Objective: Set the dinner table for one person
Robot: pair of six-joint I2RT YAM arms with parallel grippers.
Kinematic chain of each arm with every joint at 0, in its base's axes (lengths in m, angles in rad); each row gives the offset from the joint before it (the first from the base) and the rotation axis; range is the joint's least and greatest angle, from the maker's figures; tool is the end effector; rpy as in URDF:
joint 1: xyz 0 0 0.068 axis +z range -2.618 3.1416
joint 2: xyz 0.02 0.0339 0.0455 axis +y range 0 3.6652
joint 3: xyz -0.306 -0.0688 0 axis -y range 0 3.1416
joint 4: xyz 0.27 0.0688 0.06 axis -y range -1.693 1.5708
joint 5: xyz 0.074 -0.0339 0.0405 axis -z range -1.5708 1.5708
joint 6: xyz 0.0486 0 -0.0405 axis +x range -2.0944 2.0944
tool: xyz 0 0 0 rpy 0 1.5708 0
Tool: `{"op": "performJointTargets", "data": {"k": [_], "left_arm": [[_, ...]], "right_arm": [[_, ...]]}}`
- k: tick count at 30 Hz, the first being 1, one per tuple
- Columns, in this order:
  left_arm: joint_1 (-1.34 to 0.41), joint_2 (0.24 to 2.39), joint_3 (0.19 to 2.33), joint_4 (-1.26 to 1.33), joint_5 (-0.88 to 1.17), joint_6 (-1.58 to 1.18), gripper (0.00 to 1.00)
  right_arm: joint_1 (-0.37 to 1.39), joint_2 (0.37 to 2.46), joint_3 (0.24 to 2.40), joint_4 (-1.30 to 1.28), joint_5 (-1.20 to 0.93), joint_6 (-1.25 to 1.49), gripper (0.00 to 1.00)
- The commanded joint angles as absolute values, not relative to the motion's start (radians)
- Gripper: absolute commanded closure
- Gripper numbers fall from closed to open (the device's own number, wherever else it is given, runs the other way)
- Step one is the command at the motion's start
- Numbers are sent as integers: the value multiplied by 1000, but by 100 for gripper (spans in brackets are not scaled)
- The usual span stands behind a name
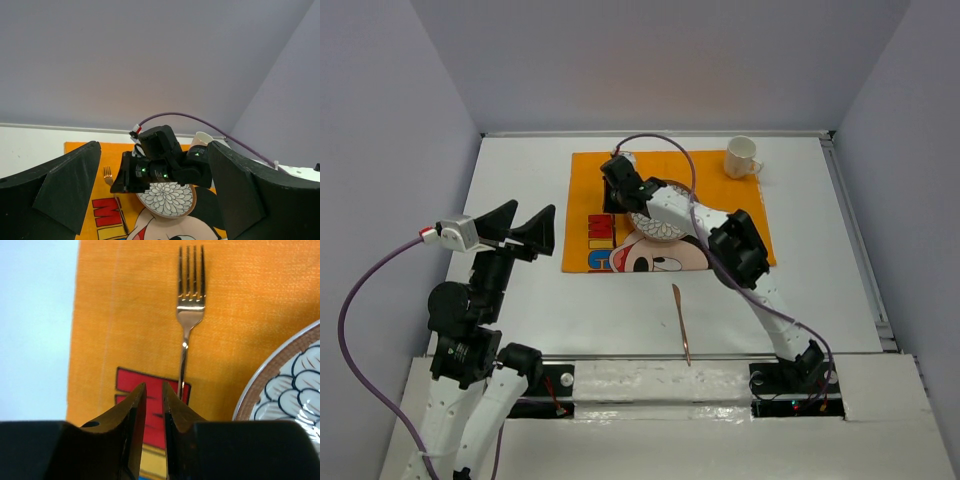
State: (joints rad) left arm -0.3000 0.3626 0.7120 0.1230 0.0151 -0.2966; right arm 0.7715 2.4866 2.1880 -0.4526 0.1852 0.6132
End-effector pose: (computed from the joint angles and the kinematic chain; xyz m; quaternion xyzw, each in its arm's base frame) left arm 0.0726 -0.0232 0.4266 0.0073 0.5220 -0.2544 0.8141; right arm 0.4560 0.4310 0.1947 -0.0355 0.9133 0.1880 0.3595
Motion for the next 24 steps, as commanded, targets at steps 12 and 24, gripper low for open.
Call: {"op": "performJointTargets", "data": {"k": [12, 24], "left_arm": [[-304, 362, 709, 169, 14, -288, 1], [-302, 380, 712, 166, 11, -276, 1]], "right_arm": [[865, 1553, 1165, -189, 9, 498, 74], [1092, 1278, 775, -603, 245, 784, 66]]}}
